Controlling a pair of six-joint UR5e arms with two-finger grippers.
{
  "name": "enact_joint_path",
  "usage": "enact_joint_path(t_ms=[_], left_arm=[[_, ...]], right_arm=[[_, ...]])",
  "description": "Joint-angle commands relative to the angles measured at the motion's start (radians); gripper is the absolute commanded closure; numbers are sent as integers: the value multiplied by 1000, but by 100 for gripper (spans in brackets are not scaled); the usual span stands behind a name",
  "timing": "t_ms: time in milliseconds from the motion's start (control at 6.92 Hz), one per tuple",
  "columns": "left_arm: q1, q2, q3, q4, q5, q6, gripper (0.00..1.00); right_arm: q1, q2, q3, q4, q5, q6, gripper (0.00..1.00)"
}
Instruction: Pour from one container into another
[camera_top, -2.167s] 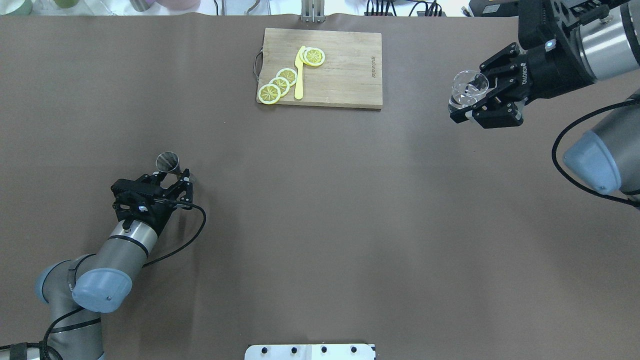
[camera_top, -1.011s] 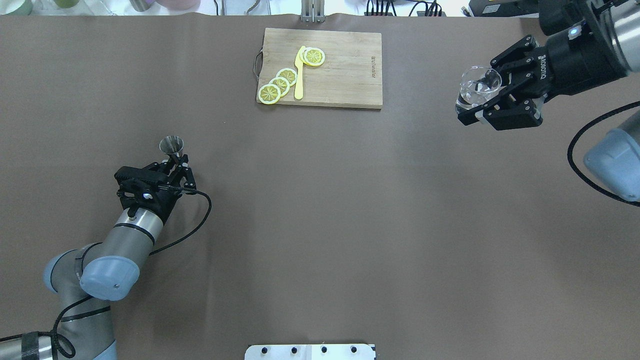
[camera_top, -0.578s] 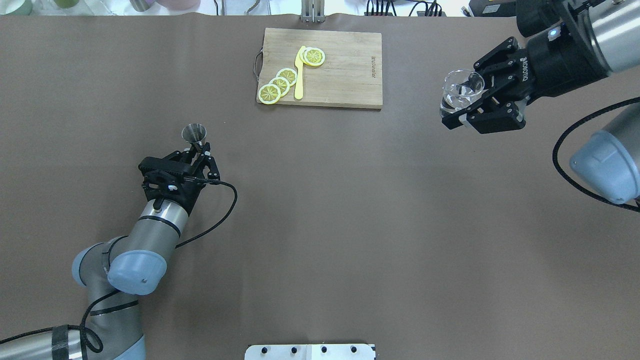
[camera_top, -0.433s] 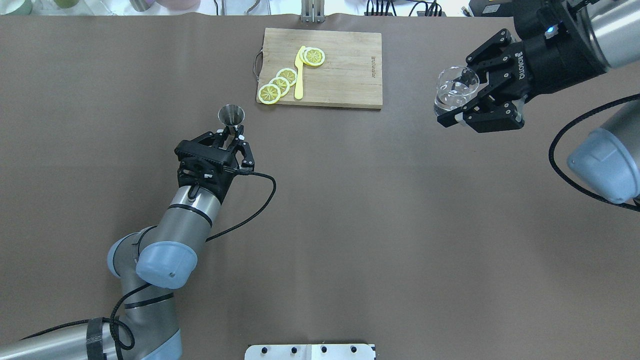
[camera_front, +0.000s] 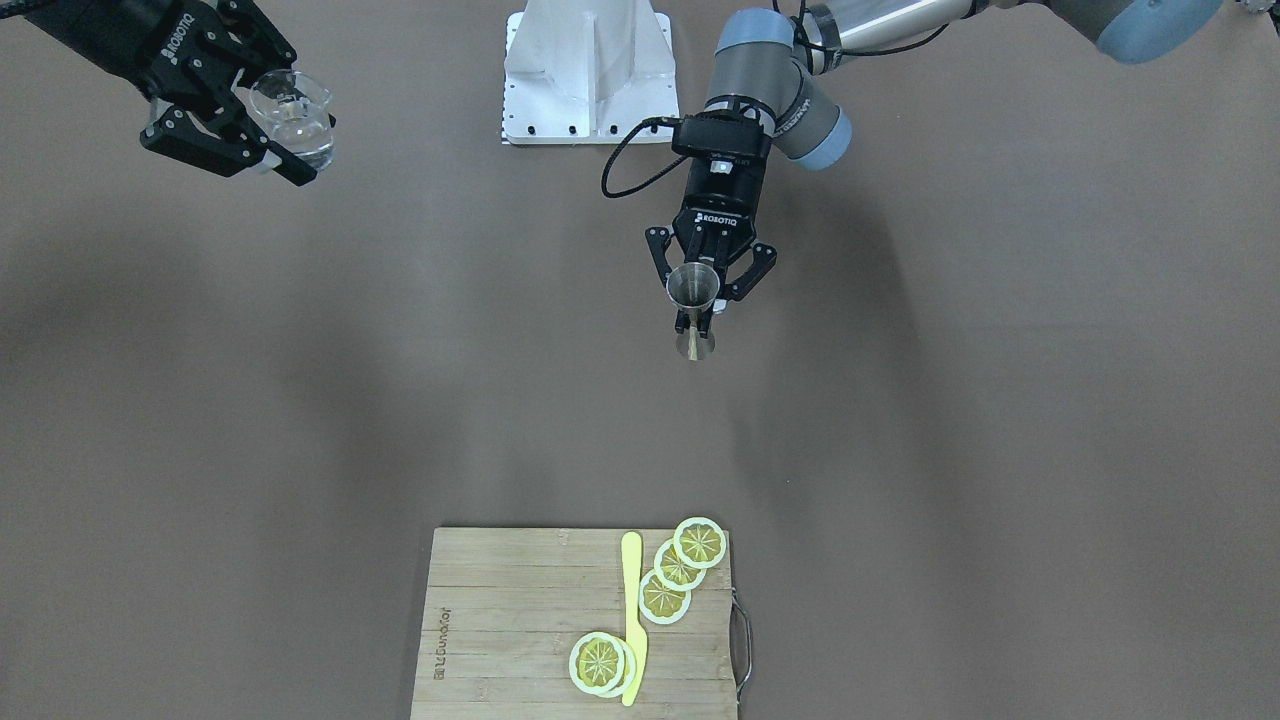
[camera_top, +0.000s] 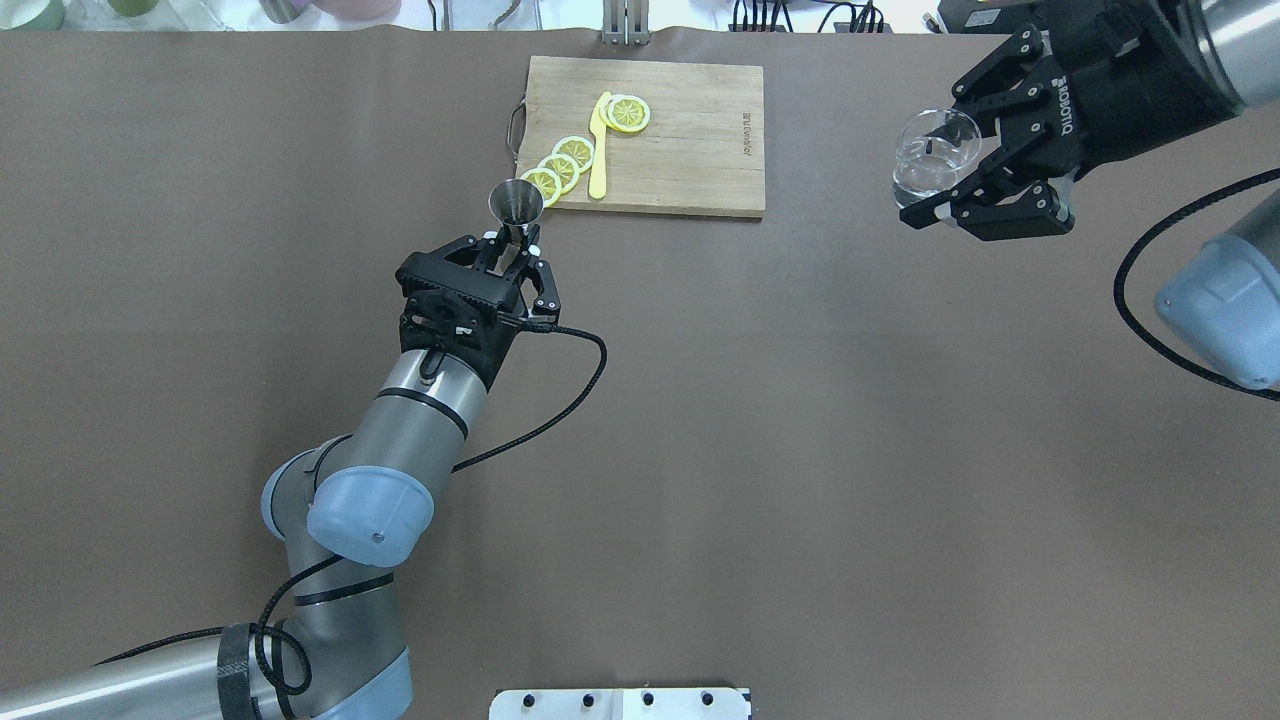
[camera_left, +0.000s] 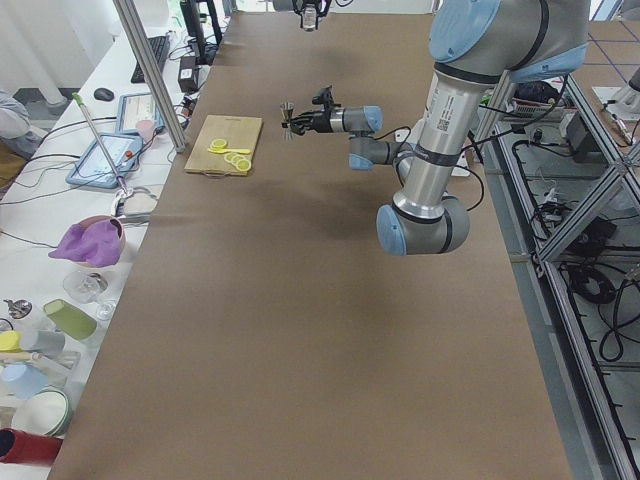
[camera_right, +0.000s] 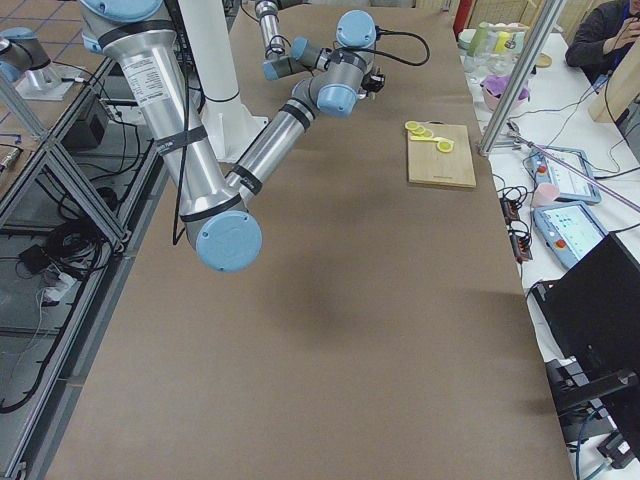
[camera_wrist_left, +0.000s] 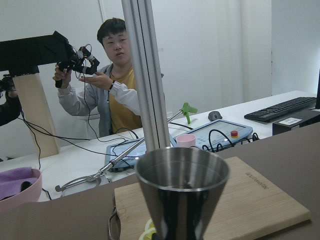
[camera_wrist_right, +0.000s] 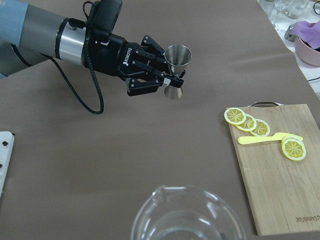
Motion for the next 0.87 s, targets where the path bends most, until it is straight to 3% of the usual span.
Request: enact_joint_path(t_ms=[0, 289, 722], left_arm=[[-2, -18, 0, -5, 1, 2, 100], [-4, -18, 0, -15, 1, -2, 100], [13, -15, -6, -47, 1, -18, 100]], right_arm=[[2, 48, 1, -124, -57, -83, 100], [4, 107, 22, -338, -146, -226, 100], [-65, 178, 22, -460, -223, -228, 100]])
